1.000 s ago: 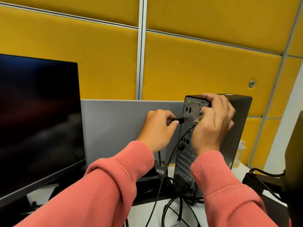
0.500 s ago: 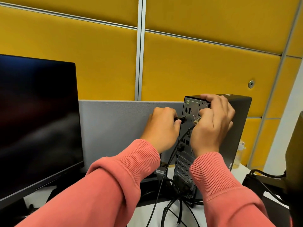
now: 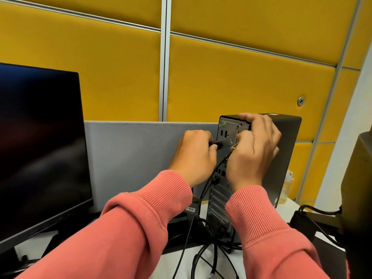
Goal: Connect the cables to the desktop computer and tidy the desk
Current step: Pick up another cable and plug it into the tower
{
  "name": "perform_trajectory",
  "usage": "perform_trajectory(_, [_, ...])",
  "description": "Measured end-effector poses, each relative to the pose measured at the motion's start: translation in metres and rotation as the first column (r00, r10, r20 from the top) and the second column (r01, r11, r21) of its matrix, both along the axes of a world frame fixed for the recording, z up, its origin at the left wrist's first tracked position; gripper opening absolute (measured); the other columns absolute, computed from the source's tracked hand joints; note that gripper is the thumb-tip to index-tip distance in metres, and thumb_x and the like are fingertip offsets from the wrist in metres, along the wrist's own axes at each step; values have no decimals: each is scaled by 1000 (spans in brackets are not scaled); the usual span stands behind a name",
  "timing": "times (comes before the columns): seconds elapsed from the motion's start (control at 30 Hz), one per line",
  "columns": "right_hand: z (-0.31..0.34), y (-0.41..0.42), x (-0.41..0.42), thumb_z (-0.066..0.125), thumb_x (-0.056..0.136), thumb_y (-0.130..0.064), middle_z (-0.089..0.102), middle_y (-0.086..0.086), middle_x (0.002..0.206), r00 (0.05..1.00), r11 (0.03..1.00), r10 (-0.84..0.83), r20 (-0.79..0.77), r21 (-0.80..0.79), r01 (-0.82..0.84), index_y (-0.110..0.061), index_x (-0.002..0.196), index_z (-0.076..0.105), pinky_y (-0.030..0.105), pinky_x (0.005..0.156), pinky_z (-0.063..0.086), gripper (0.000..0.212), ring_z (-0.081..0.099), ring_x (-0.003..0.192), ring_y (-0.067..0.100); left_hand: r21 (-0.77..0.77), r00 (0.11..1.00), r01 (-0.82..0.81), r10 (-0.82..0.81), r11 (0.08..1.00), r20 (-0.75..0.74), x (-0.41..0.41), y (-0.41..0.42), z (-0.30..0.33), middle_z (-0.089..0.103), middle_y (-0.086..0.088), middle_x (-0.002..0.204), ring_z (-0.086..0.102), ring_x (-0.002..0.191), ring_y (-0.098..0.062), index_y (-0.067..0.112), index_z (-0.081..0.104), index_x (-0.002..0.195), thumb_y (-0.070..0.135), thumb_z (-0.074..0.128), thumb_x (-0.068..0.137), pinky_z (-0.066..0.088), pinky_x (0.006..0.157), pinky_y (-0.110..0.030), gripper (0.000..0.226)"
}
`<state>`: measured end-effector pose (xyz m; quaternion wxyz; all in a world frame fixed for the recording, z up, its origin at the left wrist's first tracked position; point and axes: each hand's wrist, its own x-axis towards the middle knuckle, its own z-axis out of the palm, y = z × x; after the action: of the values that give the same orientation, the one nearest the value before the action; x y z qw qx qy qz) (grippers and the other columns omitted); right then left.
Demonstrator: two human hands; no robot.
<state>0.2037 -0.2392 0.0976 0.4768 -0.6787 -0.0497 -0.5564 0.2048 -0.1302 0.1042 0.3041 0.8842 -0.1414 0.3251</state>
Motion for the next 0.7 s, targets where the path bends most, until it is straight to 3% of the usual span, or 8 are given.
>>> perform_trajectory(0.23, [0, 0, -1, 37, 83, -19, 59, -10, 121, 1000, 1000, 2, -5, 1, -2, -23, 106, 63, 51, 103, 32, 35, 39, 133, 16, -17, 1000, 11, -11, 1000, 5, -3, 0, -3, 67, -7, 103, 60, 97, -24, 12, 70, 106, 25, 58, 102, 53, 80, -37, 19])
perform_trajectory(0.5, [0, 0, 0, 37, 83, -20, 59, -10, 122, 1000, 1000, -2, -21, -6, 2, -24, 107, 63, 53, 104, 32, 35, 39, 134, 17, -24, 1000, 11, -11, 1000, -14, -1, 0, -2, 66, -6, 101, 62, 93, -23, 12, 70, 104, 24, 58, 103, 54, 79, -37, 17])
perform_trajectory(0.63, [0, -1, -3, 38, 84, -19, 58, -9, 124, 999, 1000, -2, -39, -26, 1, -26, 108, 61, 53, 104, 32, 34, 38, 135, 17, -14, 996, 65, -66, 998, -55, -2, 6, -3, 69, -5, 107, 64, 98, -23, 16, 67, 119, 24, 58, 103, 55, 83, -37, 20])
perform_trajectory(0.7, [2, -1, -6, 38, 85, -20, 57, -8, 127, 999, 1000, -1, -52, -32, -1, -26, 110, 60, 53, 106, 32, 34, 36, 137, 17, 17, 987, 133, -131, 991, -92, -7, 13, -7, 69, -3, 106, 66, 97, -22, 25, 55, 138, 19, 59, 102, 57, 89, -41, 36])
